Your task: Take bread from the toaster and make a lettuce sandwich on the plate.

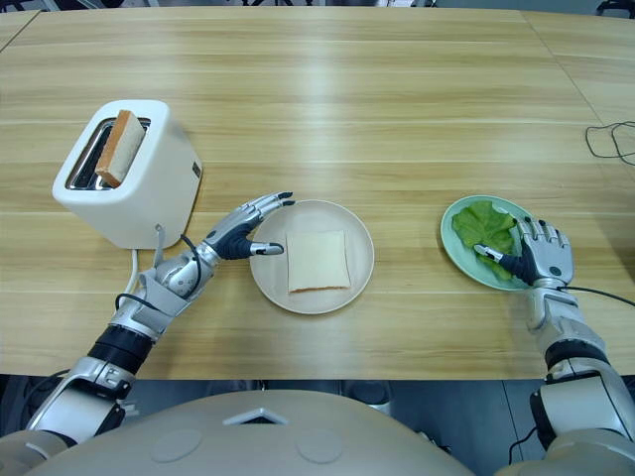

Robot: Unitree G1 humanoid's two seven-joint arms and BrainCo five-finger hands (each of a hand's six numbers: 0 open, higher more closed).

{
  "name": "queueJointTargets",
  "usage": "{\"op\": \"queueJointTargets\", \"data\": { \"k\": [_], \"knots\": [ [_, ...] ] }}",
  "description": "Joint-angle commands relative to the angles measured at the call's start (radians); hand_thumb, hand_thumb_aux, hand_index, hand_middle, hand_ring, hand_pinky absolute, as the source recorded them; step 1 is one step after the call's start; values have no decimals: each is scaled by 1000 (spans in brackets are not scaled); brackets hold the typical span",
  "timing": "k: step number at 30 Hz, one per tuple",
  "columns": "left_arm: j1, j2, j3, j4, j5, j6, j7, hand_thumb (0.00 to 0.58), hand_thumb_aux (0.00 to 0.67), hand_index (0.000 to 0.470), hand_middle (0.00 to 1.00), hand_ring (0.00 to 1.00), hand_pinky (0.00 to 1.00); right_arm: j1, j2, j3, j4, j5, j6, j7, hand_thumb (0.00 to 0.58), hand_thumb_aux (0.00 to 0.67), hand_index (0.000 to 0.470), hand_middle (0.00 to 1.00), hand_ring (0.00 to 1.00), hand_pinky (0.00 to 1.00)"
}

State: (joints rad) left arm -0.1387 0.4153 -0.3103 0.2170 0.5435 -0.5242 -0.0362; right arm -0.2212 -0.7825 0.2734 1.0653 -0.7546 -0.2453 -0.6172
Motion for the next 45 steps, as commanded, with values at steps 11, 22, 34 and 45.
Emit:
{"op": "queueJointTargets", "data": {
  "k": [11,22,34,45],
  "knots": [
    [21,-9,-3,-35,1,30,-17,0,0,0,43,43,43,-14,10,73,-55,-9,-15,53,580,670,460,0,0,0],
    [16,-15,7,-10,-3,25,3,0,0,0,47,47,47,-11,0,63,-93,-2,-35,-15,580,670,460,0,0,0],
    [57,-4,176,-124,-52,-14,139,0,0,0,47,47,47,239,-29,-79,-983,60,-127,121,580,670,460,0,0,0],
    [75,-12,323,-277,20,-40,292,0,0,0,0,0,0,35,252,250,-796,-127,-323,258,580,670,460,0,0,0]
  ]
}}
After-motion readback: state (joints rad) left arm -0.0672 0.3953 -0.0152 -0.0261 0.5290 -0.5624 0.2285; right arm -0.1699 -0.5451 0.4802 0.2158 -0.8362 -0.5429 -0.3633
